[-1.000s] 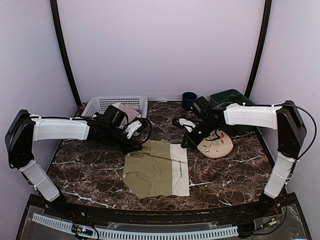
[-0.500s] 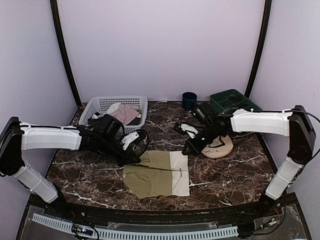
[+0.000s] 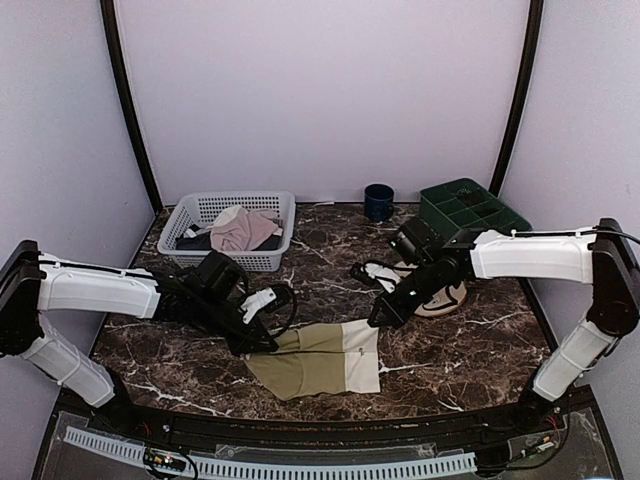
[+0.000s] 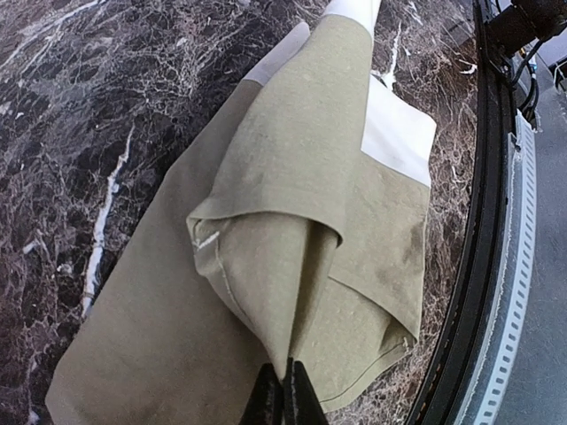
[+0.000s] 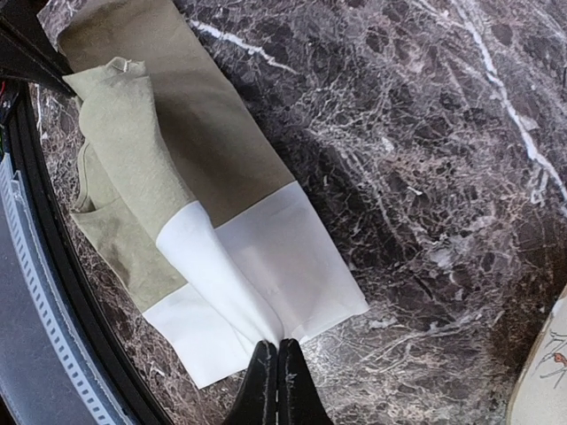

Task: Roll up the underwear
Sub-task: Fold the underwear at the center of the board.

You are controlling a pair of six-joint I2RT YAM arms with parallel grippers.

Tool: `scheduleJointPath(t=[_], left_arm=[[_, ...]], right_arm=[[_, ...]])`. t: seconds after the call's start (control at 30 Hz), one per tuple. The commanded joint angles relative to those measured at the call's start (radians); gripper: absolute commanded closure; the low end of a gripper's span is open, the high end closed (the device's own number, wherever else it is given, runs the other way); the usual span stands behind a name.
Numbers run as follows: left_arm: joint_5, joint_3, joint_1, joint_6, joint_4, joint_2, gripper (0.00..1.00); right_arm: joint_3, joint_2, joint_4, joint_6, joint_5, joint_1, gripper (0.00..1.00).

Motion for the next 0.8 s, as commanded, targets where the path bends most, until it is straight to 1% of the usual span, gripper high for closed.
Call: scheduleJointPath(t=[0.0, 0.23, 0.27, 0.33, 0.4, 0.47, 0.53, 0.63, 0.7, 0.77], left_arm=[[0.026, -0.04, -0.004, -0.016, 0.018, 0.001, 1.0], [0.062, -0.049, -0.035, -0.017, 0.028, 0.037, 0.99], [0.076, -0.042, -0.039, -0.005, 0.011, 0.039, 0.95], [0.088, -0.027, -0.058, 0.026, -0.04, 0.036, 0.82], [0.09, -0.024, -0.083, 0.053, -0.084, 0.019, 0.72], [0.09, -0.022, -0.095, 0.064, -0.12, -0.003, 0.67], [0.095, -0.018, -0.097, 0.058, -0.133, -0.035, 0.63], [0.057, -0.008, -0.097, 0.027, -0.125, -0.077, 0.6], [0.033, -0.012, -0.097, 0.003, -0.085, -0.097, 0.58], [-0.021, -0.019, -0.096, -0.03, -0.029, -0.09, 0.56]], right_arm=[[-0.042, -0.018, 0.026, 0.016, -0.017, 0.034, 1.0], [-0.063, -0.018, 0.004, 0.004, -0.026, 0.081, 1.0], [-0.067, -0.02, -0.004, 0.0, -0.029, 0.091, 1.0], [-0.071, -0.021, -0.032, -0.016, -0.034, 0.11, 1.0], [-0.079, -0.022, -0.066, -0.03, -0.06, 0.128, 0.91], [-0.088, -0.025, -0.099, -0.044, -0.082, 0.149, 0.8], [-0.096, -0.029, -0.131, -0.043, -0.08, 0.16, 0.73], [-0.093, -0.047, -0.15, -0.027, -0.067, 0.161, 0.68], [-0.086, -0.052, -0.141, -0.009, -0.067, 0.16, 0.67], [-0.071, -0.044, -0.136, 0.025, -0.05, 0.159, 0.66]])
